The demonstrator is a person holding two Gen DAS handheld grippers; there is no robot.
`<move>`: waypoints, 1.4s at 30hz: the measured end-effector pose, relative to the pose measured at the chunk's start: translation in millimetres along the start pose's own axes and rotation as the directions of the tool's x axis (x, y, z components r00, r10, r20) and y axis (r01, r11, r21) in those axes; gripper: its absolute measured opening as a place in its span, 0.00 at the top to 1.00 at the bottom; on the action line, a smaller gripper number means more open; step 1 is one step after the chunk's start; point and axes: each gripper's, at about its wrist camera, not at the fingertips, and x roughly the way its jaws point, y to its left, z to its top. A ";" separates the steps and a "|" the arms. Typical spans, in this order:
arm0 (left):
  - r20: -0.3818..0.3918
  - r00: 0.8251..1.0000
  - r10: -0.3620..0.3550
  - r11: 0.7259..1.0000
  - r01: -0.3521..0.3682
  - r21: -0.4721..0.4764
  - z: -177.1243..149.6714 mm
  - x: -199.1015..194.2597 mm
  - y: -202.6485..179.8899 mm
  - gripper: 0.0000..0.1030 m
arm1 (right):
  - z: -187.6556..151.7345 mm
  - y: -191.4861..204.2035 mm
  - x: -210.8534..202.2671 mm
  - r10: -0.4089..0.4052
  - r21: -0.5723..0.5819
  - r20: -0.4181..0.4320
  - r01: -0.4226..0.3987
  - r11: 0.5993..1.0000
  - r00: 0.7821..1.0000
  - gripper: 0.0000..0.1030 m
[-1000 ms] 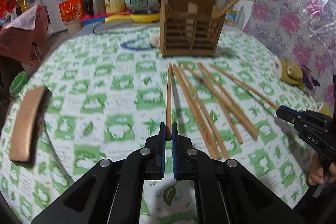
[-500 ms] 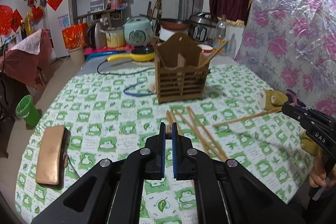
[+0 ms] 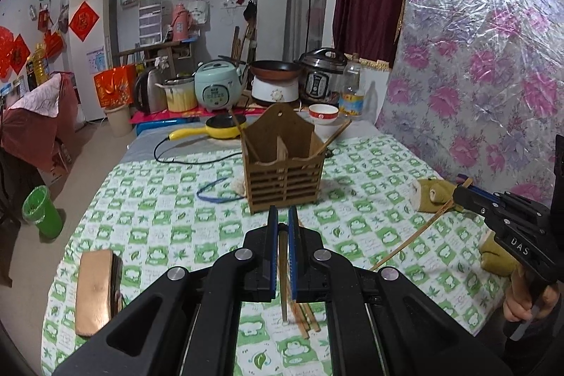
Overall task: Organize utensils
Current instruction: 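Lift both held chopsticks and carry them above the wooden caddy, then open the right tool over the caddy while the left tool also releases its chopstick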
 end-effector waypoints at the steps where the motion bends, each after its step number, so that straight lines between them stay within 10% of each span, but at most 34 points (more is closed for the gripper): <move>1: 0.001 1.000 -0.004 1.000 0.004 0.001 2.4 0.8 -0.3 0.94 | 2.8 0.4 0.8 0.001 -0.003 0.003 -0.001 1.000 1.000 0.94; 22: 0.190 0.980 0.062 0.998 -0.065 0.009 168.3 66.8 1.5 0.94 | 140.0 8.4 82.2 0.020 -0.012 0.130 -0.018 1.000 0.991 0.94; 32: 0.127 0.991 0.039 0.998 -0.032 -0.058 167.2 142.0 31.9 0.94 | 155.1 -5.4 157.6 -0.015 0.006 0.084 0.014 1.000 0.996 0.93; 37: 0.043 0.998 0.047 0.993 -0.042 -0.113 143.6 165.9 53.5 0.63 | 134.7 -6.4 190.8 -0.026 -0.010 -0.013 0.025 1.000 1.000 0.89; 42: 0.095 0.990 0.102 0.989 -0.090 -0.118 145.9 131.7 57.9 0.45 | 148.2 -2.1 154.2 -0.028 -0.021 0.069 0.030 0.999 0.997 0.85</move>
